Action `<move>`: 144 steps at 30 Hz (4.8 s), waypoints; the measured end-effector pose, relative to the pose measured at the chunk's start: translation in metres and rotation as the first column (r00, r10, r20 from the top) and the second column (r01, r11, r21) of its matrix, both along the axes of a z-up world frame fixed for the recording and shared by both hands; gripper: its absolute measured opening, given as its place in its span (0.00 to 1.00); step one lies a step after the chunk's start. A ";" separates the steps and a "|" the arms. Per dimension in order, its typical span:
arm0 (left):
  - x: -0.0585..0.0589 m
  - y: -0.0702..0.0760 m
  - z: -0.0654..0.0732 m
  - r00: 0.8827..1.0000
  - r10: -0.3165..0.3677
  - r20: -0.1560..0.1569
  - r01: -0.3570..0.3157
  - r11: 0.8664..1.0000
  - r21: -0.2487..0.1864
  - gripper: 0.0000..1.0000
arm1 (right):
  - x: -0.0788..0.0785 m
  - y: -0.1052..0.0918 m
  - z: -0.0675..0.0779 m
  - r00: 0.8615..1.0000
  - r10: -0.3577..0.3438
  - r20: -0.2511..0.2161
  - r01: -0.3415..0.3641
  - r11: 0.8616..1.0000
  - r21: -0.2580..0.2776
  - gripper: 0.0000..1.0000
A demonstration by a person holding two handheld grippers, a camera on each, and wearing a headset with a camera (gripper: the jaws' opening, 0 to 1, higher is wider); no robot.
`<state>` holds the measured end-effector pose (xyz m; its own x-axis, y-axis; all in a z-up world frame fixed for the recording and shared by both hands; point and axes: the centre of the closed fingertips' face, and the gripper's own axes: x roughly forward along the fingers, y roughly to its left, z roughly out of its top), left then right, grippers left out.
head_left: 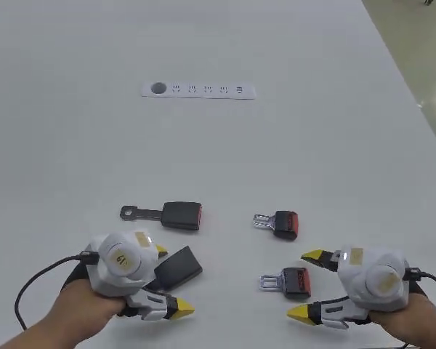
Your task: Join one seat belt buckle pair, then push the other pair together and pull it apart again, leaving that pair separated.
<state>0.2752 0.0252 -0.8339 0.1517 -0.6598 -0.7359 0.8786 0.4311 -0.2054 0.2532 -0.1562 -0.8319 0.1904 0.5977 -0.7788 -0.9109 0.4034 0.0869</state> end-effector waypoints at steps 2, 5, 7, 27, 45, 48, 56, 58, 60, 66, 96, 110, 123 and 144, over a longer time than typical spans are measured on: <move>0.001 -0.002 -0.001 1.000 0.002 -0.002 -0.002 1.000 -0.001 0.66 | 0.000 -0.002 -0.002 1.000 0.026 -0.006 -0.026 1.000 -0.017 0.61; 0.003 -0.004 0.000 1.000 -0.003 0.013 0.003 1.000 0.000 0.60 | -0.002 -0.006 -0.006 0.998 0.066 -0.020 -0.067 0.996 -0.056 0.55; 0.003 -0.002 -0.001 0.999 -0.022 0.026 0.022 0.999 0.025 0.55 | -0.003 -0.007 -0.008 0.997 0.077 -0.027 -0.078 0.995 -0.062 0.53; 0.009 -0.003 -0.008 0.950 -0.272 0.150 0.258 0.960 0.108 0.36 | 0.003 -0.011 -0.012 0.990 0.142 0.014 -0.139 0.984 -0.110 0.36; 0.005 0.000 -0.007 0.868 -0.483 0.117 0.461 0.871 0.171 0.36 | 0.003 -0.010 -0.012 0.985 0.174 0.019 -0.171 0.979 -0.110 0.34; 0.005 0.001 -0.007 0.867 -0.486 0.114 0.464 0.868 0.175 0.36 | 0.003 -0.009 -0.012 0.985 0.169 0.016 -0.166 0.979 -0.121 0.34; 0.004 0.002 -0.008 0.867 -0.485 0.111 0.464 0.868 0.176 0.36 | 0.003 0.003 -0.012 0.985 0.171 0.019 -0.168 0.979 -0.120 0.34; 0.004 0.002 -0.009 0.866 -0.487 0.110 0.465 0.868 0.177 0.36 | 0.004 0.009 -0.012 0.985 0.169 0.019 -0.166 0.979 -0.117 0.34; 0.004 0.002 -0.009 0.866 -0.488 0.110 0.467 0.867 0.177 0.36 | 0.004 0.014 -0.013 0.984 0.177 0.020 -0.173 0.978 -0.116 0.34; 0.005 0.002 -0.009 0.860 -0.500 0.104 0.477 0.859 0.184 0.36 | 0.007 0.029 -0.012 0.983 0.180 0.027 -0.176 0.979 -0.104 0.34; 0.003 0.002 -0.008 0.846 -0.524 0.098 0.499 0.843 0.200 0.36 | 0.024 0.098 -0.010 0.979 0.201 0.033 -0.200 0.979 -0.034 0.34; 0.003 0.003 -0.008 0.841 -0.533 0.095 0.506 0.836 0.210 0.36 | 0.026 0.120 -0.010 0.984 0.172 0.045 -0.173 0.984 0.030 0.34; 0.004 0.004 -0.009 0.829 -0.551 0.095 0.523 0.824 0.217 0.35 | 0.023 0.122 -0.010 0.987 0.155 0.043 -0.157 0.986 0.050 0.33; 0.004 0.003 -0.010 0.823 -0.561 0.089 0.532 0.816 0.225 0.35 | 0.022 0.139 -0.010 0.993 0.115 0.034 -0.116 0.993 0.037 0.33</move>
